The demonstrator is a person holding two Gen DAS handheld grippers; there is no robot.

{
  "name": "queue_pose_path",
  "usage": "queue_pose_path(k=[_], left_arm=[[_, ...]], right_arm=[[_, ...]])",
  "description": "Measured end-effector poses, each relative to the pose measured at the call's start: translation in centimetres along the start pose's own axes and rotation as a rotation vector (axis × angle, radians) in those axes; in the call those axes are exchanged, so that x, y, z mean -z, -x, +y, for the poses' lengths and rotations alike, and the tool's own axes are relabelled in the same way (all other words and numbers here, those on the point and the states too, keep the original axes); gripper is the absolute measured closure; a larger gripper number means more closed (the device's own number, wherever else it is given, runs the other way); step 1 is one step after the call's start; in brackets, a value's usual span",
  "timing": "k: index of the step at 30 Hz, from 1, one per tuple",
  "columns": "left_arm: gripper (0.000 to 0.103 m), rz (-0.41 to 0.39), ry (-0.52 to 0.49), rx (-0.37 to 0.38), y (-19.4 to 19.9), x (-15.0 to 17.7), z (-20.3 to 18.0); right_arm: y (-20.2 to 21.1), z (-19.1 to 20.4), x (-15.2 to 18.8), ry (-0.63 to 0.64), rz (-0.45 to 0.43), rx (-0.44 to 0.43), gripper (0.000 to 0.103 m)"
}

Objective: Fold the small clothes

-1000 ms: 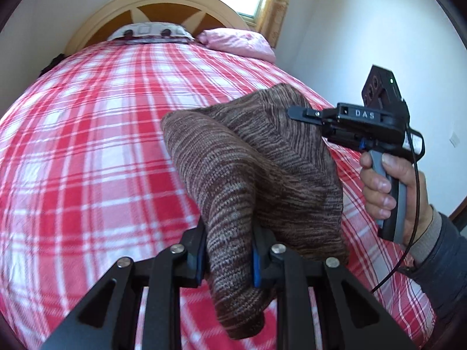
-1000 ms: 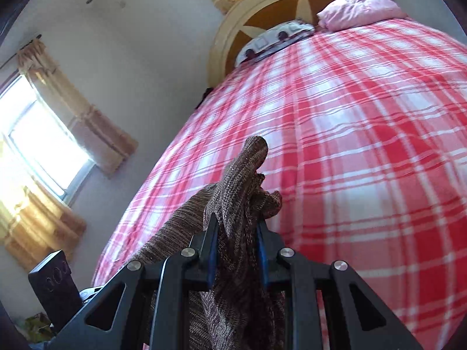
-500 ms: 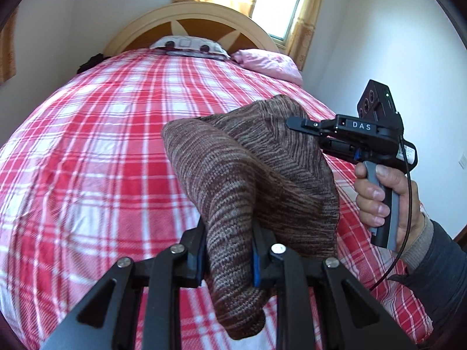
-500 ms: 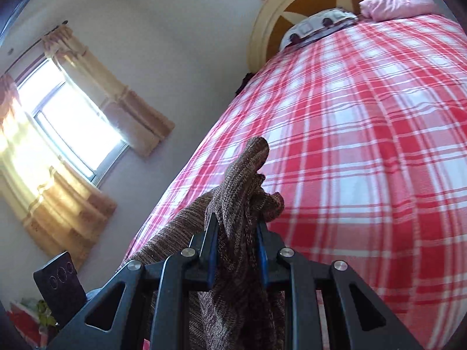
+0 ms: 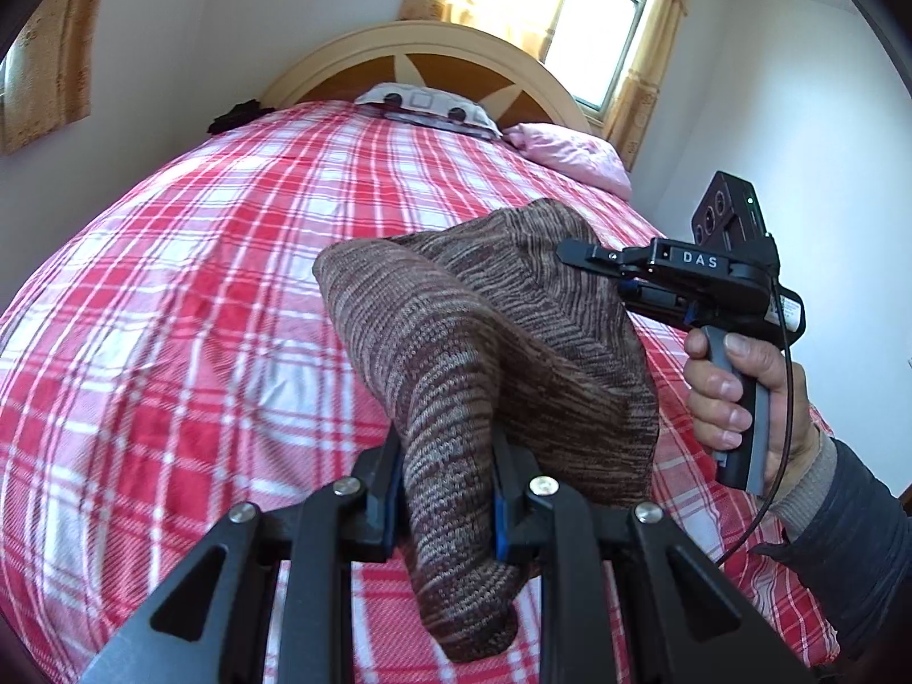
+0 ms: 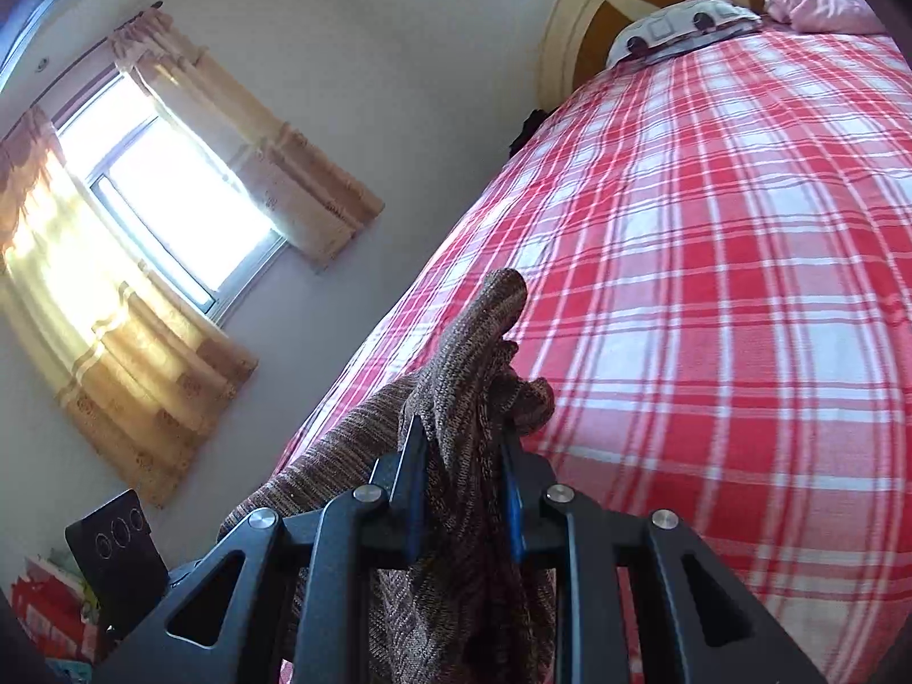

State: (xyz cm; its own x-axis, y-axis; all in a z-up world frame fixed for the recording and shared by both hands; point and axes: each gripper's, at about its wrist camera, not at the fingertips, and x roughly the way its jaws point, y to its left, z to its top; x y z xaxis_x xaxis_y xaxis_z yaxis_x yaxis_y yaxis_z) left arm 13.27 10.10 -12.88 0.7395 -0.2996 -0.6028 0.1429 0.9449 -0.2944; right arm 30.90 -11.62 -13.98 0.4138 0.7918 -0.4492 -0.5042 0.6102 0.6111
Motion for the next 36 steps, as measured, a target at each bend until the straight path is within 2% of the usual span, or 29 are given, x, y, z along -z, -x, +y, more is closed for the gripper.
queue_pose_path(k=[18,36], left_arm=[[0.079,0.005,0.071,-0.045,1.5,2.1,4.7],[0.079,0.053,0.098,-0.053,0.7,4.0,6.9]], right_arm=[[-6.9,2.3,1.0,0.018,0.100,-0.009,0.081],[-9.6,1.1,1.8,-0.004,0.141,0.035,0.081]])
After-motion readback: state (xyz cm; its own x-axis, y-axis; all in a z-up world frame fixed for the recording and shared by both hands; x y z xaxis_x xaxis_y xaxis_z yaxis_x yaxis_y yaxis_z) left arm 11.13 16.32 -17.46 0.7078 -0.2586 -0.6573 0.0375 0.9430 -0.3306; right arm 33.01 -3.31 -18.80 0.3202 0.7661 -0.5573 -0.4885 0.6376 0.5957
